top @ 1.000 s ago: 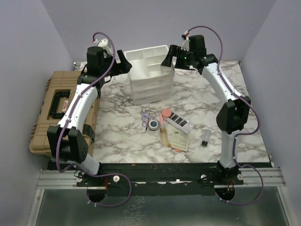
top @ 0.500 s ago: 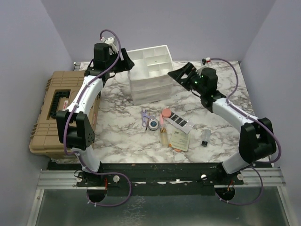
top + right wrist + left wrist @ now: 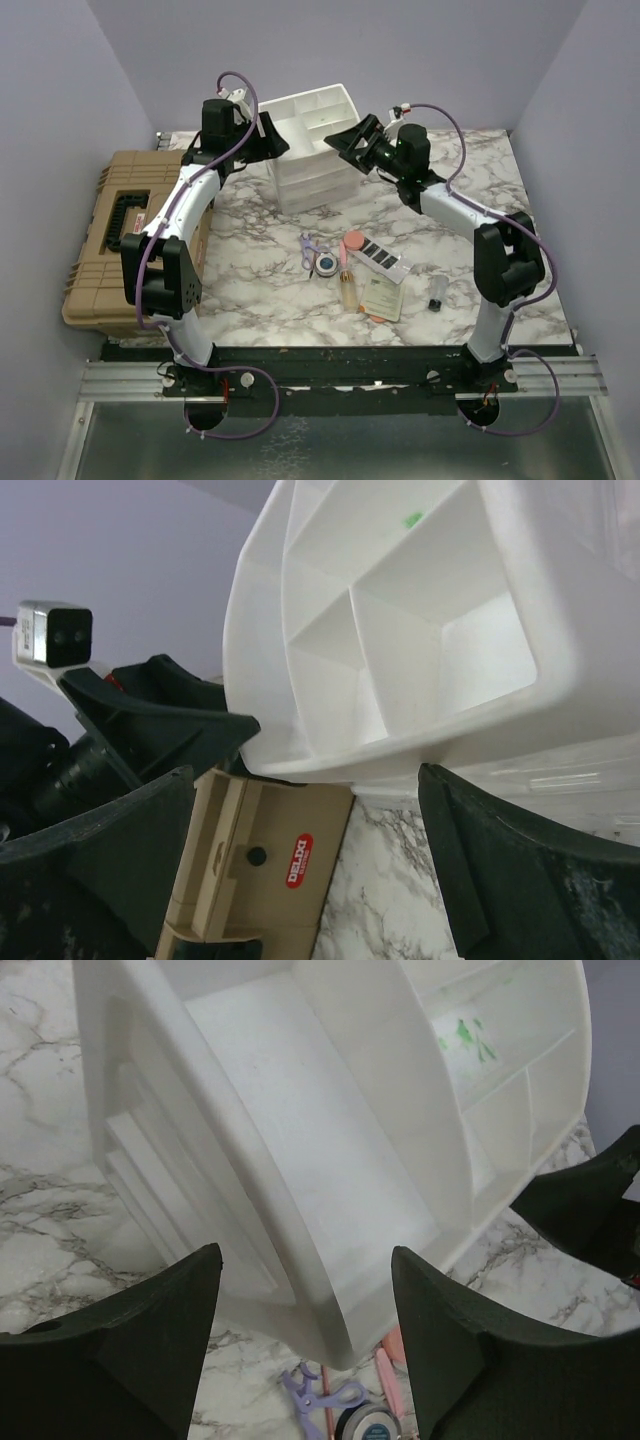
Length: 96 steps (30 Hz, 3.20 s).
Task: Organize the makeup
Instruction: Move the storage box to the center of the board, then open the drawer in the storage box.
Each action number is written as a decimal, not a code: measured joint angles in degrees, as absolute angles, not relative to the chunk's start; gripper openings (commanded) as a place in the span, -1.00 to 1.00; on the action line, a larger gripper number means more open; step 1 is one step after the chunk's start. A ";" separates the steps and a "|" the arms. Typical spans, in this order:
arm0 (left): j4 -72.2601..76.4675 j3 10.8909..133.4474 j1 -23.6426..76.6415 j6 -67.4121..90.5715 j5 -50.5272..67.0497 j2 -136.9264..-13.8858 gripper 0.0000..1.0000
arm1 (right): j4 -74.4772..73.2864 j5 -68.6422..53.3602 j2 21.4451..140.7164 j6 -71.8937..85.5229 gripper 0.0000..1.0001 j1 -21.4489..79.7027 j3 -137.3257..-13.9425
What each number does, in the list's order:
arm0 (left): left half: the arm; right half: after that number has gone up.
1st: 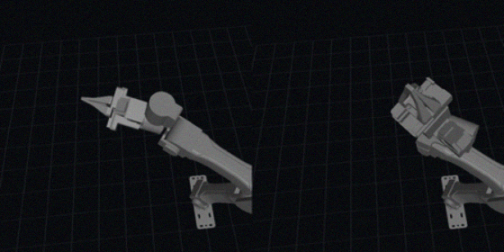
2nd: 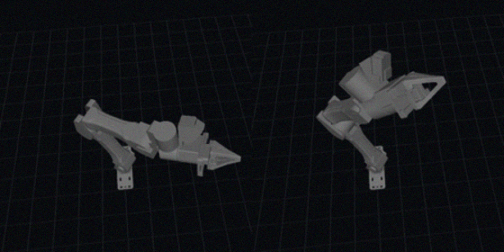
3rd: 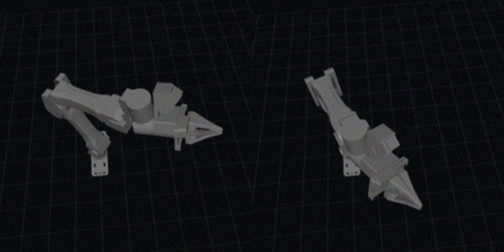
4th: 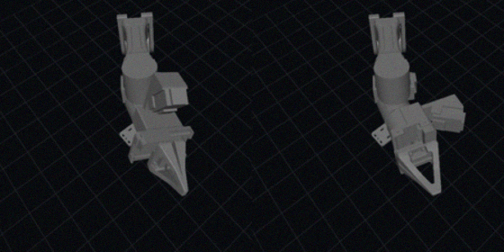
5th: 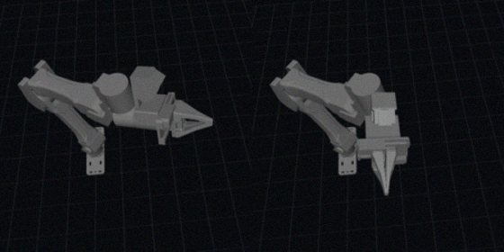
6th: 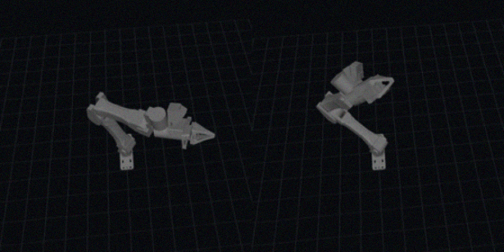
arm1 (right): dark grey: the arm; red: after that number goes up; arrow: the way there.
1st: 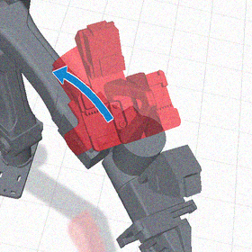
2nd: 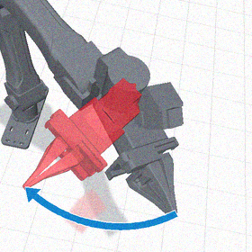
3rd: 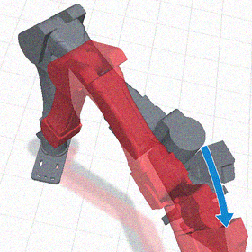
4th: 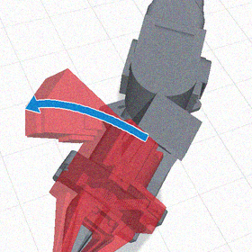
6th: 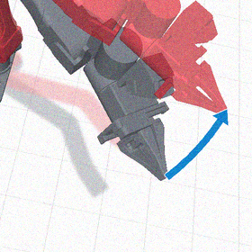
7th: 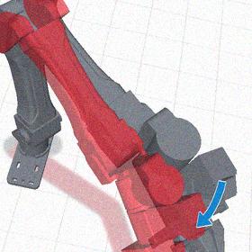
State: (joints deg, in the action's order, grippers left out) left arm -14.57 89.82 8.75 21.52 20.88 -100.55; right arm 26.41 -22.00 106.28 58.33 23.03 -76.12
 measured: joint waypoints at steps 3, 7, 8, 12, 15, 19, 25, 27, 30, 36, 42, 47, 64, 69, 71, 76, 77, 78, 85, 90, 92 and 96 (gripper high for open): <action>-14.66 89.62 8.97 22.31 22.72 -100.55 0.41 | 24.71 -22.72 108.05 57.45 1.00 22.11 -80.07; -14.63 89.69 9.50 23.20 25.39 -100.62 0.38 | 24.60 -22.81 108.12 57.56 0.99 20.91 -79.92; -14.66 89.78 9.61 23.35 25.85 -100.66 0.38 | 25.36 -22.81 108.12 58.06 0.99 20.75 -79.13; -14.63 90.50 10.52 24.05 26.55 -101.47 0.34 | 32.01 -22.98 108.31 62.33 0.98 20.53 -73.43; -14.52 90.63 11.42 24.58 26.59 -101.86 0.30 | 36.82 -22.68 109.69 65.23 0.98 21.06 -69.36; -14.39 90.63 12.56 25.12 26.61 -102.21 0.26 | 40.25 -21.78 111.42 67.13 0.98 21.93 -67.16; -14.28 90.39 14.90 26.35 26.15 -102.28 0.24 | 49.04 -18.96 111.31 68.53 0.98 22.57 -62.54; -14.22 90.19 15.53 26.79 25.98 -102.26 0.23 | 50.11 -18.70 111.44 68.99 0.96 22.55 -61.89; -14.24 90.17 15.90 27.16 25.89 -102.26 0.25 | 53.34 -18.68 111.83 69.73 0.88 22.55 -62.00; -14.09 88.14 15.99 27.22 22.31 -100.49 0.48 | 59.99 -18.59 113.30 71.81 0.78 22.52 -61.82; -13.54 88.05 15.99 27.46 16.69 -98.45 0.49 | 63.29 -18.48 115.24 73.54 0.54 22.48 -61.82; -12.60 88.44 15.99 29.06 15.03 -98.59 0.41 | 66.92 -17.43 115.55 74.56 0.43 22.48 -60.95; -9.06 88.49 15.99 32.10 15.05 -99.88 0.01 | 73.34 -15.66 117.01 78.00 0.69 22.39 -57.06; -9.06 88.49 15.99 32.08 15.29 -100.47 -0.09 | 73.32 -15.66 117.51 78.65 0.77 22.11 -57.25; -9.06 88.49 15.99 32.08 15.57 -100.77 -0.10 | 73.14 -15.64 117.75 78.63 0.83 22.04 -57.84; -9.08 88.49 15.97 32.12 15.99 -100.95 -0.13 | 70.85 -15.09 117.91 77.91 0.86 22.00 -59.79; -9.08 88.49 15.97 32.12 16.03 -100.95 -0.16 | 70.81 -15.00 118.19 77.82 0.86 21.98 -60.40; -9.08 88.49 15.99 32.14 16.05 -100.95 -0.19 | 70.78 -14.96 118.54 77.80 0.85 21.98 -60.93; -8.99 88.49 15.84 32.21 16.47 -100.97 -0.27 | 71.44 -14.94 122.32 78.04 0.80 21.89 -64.14; -8.93 88.49 15.84 32.36 16.49 -100.97 -0.36 | 73.23 -15.07 123.02 78.11 0.55 21.74 -64.20; -8.91 88.49 15.84 32.40 16.53 -100.97 -0.39 | 74.04 -15.38 123.15 78.19 0.41 21.74 -64.20; -8.69 88.49 15.77 32.56 16.53 -100.97 -0.49 | 75.07 -15.90 123.20 78.74 0.27 21.74 -63.79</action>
State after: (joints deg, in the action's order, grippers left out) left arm -8.69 88.49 15.77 32.56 16.53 -100.97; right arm 75.07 -15.90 123.20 78.74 21.74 -63.79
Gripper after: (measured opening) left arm 0.332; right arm 0.684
